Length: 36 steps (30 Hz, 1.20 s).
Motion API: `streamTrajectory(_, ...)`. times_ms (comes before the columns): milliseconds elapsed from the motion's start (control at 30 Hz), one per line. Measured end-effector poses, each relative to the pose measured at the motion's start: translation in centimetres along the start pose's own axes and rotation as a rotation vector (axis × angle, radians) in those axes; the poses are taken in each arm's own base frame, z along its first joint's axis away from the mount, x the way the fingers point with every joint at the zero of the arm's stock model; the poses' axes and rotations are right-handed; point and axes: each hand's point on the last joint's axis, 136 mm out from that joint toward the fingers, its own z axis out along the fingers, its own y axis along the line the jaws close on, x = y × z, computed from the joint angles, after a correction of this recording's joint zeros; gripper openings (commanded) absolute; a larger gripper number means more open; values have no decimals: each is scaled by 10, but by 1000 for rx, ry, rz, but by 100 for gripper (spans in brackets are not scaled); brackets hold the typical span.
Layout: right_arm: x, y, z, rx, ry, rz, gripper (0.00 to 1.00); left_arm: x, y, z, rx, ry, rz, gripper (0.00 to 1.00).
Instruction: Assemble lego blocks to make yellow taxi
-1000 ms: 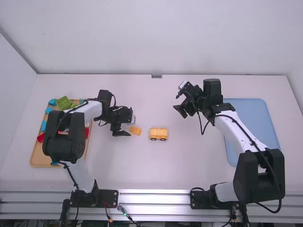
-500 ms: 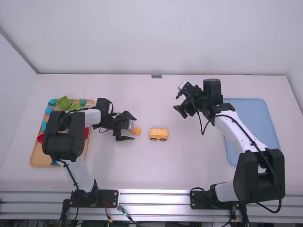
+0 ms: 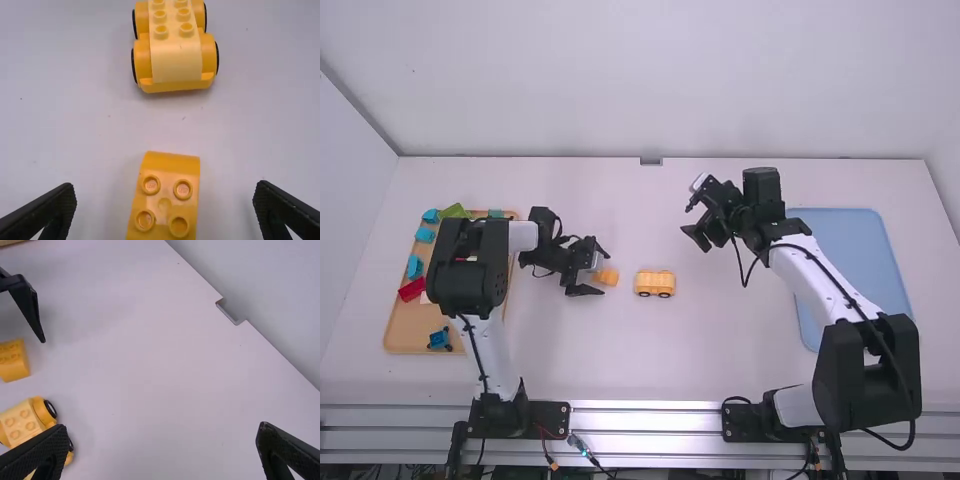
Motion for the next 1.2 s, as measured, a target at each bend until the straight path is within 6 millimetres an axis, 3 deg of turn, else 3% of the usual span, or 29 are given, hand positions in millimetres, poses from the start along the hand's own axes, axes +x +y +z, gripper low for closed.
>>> streamTrajectory(167,-2,3,1,-7,-2,-7,99,9,2,-3,-10,0,18,83)
streamTrajectory(233,-1,2,1,-5,-2,-5,99,14,0,-2,-7,-2,12,70)
streamTrajectory(300,-1,2,1,-4,-1,-4,99,16,-2,1,-1,-12,5,69)
streamTrajectory(500,-1,2,1,-5,-2,-5,99,13,-1,1,-5,-36,8,58)
streamTrajectory(567,-1,2,1,-4,-1,-4,99,11,-1,1,-7,-45,11,43)
streamTrajectory(800,-1,2,1,-4,-1,-6,99,9,-1,3,-4,-53,17,29)
streamTrajectory(900,-1,2,1,-4,-2,-6,99,8,-2,3,-1,-55,17,27)
streamTrajectory(967,-1,2,1,-4,-1,-6,99,8,-3,3,3,-55,17,41)
streamTrajectory(1067,-1,2,1,-5,-2,-5,99,8,-2,3,1,-55,21,50)
streamTrajectory(1200,-1,2,1,-5,-1,-5,99,8,1,3,-10,-54,37,37)
